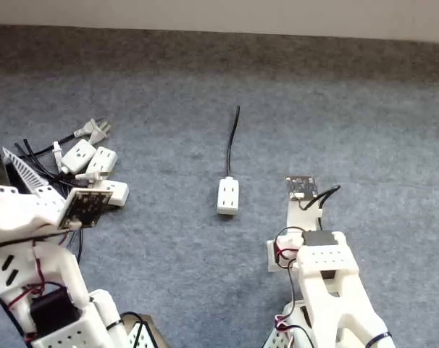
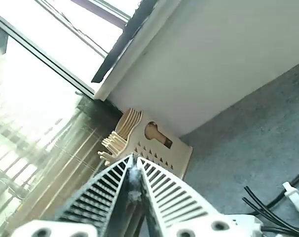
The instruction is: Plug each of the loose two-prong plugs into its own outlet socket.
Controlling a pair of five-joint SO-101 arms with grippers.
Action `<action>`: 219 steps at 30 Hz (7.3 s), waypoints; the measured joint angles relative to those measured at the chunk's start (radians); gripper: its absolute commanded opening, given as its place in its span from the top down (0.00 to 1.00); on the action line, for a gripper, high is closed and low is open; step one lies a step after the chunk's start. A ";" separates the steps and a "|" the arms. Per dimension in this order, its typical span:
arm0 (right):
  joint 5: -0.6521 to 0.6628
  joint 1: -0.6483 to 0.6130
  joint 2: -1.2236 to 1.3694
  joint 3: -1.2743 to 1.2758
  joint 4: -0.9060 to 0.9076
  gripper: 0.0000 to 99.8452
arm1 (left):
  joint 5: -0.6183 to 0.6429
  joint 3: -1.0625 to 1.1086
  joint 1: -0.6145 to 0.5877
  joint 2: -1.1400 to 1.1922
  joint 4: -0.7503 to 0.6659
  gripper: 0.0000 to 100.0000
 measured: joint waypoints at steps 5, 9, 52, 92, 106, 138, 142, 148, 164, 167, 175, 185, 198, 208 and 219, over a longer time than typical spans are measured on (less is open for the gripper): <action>0.000 0.000 0.043 -0.002 -0.011 0.54 | -0.040 -0.201 -0.029 0.339 -0.055 0.99; 0.000 0.000 0.057 -0.005 -0.014 0.54 | -0.057 -0.457 -0.041 0.675 -0.008 0.99; 0.000 0.000 0.080 -0.005 -0.049 0.54 | -0.512 -1.152 0.133 1.771 0.698 0.78; 0.000 0.000 0.080 -0.005 -0.052 0.54 | -0.512 -1.128 0.226 1.854 0.578 0.99; 0.000 0.000 0.080 -0.005 -0.063 0.54 | -0.505 -0.988 0.520 1.160 1.240 0.99; 0.000 -0.002 0.080 -0.005 -0.066 0.54 | -0.420 -0.087 1.003 0.928 0.595 0.89; 0.000 -0.002 0.080 -0.005 -0.066 0.54 | -0.420 -0.175 1.003 1.071 0.615 0.89; 0.000 -0.002 0.080 -0.005 -0.066 0.54 | -0.420 -0.259 1.003 1.255 0.631 0.89; 0.000 -0.002 0.080 -0.005 -0.066 0.54 | -0.410 -0.292 1.002 1.292 0.632 0.99; 0.000 -0.002 0.080 -0.005 -0.066 0.54 | -0.327 -0.331 1.005 1.292 0.631 0.99; 0.000 -0.002 0.080 -0.005 -0.066 0.54 | -0.020 -0.562 1.003 1.079 0.624 0.99; 0.002 0.037 0.080 -0.005 -0.066 0.54 | 0.325 -0.377 1.003 0.611 0.258 0.99; 0.002 0.037 0.081 -0.003 -0.083 0.54 | 0.818 0.147 1.005 0.137 -0.334 0.99; 0.002 0.037 0.095 -0.063 -0.052 0.54 | 0.990 0.347 1.005 -0.109 -0.410 0.99; 0.000 0.051 0.098 -0.744 0.462 0.54 | 0.996 0.373 1.010 -0.140 -0.457 0.99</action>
